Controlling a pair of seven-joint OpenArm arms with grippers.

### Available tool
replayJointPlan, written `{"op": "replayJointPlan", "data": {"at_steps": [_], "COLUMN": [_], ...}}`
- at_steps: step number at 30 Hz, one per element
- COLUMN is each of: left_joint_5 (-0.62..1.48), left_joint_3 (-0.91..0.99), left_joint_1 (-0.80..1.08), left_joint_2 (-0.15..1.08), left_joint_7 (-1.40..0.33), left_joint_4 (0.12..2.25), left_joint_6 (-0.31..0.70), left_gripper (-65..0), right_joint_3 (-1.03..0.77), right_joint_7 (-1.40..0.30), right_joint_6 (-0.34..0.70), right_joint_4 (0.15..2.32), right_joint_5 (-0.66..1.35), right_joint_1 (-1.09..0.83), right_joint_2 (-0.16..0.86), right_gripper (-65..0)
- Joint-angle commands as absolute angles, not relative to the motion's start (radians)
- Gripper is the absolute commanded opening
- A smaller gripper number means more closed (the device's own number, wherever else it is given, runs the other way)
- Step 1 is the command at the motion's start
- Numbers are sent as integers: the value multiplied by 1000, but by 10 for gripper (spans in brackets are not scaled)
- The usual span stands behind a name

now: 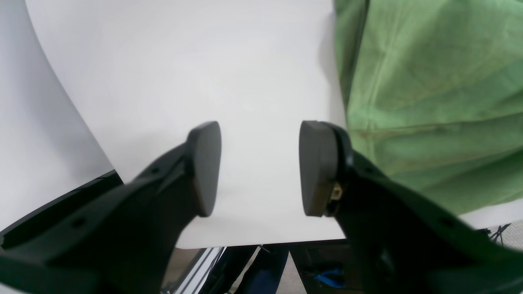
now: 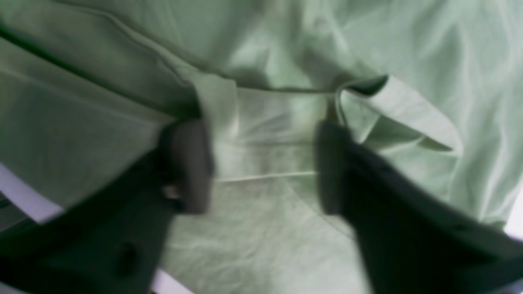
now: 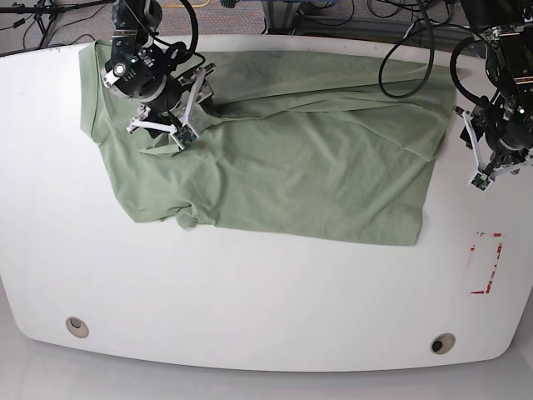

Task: Fold the T-shirt properly

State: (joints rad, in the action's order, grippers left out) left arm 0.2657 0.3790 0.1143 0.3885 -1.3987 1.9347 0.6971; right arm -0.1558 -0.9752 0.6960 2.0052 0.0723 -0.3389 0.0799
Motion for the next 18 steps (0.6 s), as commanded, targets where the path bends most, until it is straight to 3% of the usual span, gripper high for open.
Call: {"op": "replayJointPlan", "data": {"at_steps": [1,3,5,18], "left_joint_5": [263,263,263,260], "left_joint_3": [384,384,384,384], "left_joint_1": [104,104,104,114], "left_joint_2": [404,404,404,404], "left_joint_7": [-1396,-1396,-1396,-1396], "left_joint_4": [1948,1948,1948,1946], "left_joint_6": [698,698,698,698], "left_gripper": [-362,-362,-362,-362], "right_joint_3": [-160,-160,-160,-134], "right_joint_7": [-958,-957,-957,-960], "right_joint_6": [698,698,698,698], "right_joint_4": [2005,2003,2003,2018], "right_joint_5": [59,56,56,64], "right_joint_1": [-328,-323,-318,-288], "right_joint_2": [88,93,93,87], "right_gripper": [-512,-606,-633,-634]}}
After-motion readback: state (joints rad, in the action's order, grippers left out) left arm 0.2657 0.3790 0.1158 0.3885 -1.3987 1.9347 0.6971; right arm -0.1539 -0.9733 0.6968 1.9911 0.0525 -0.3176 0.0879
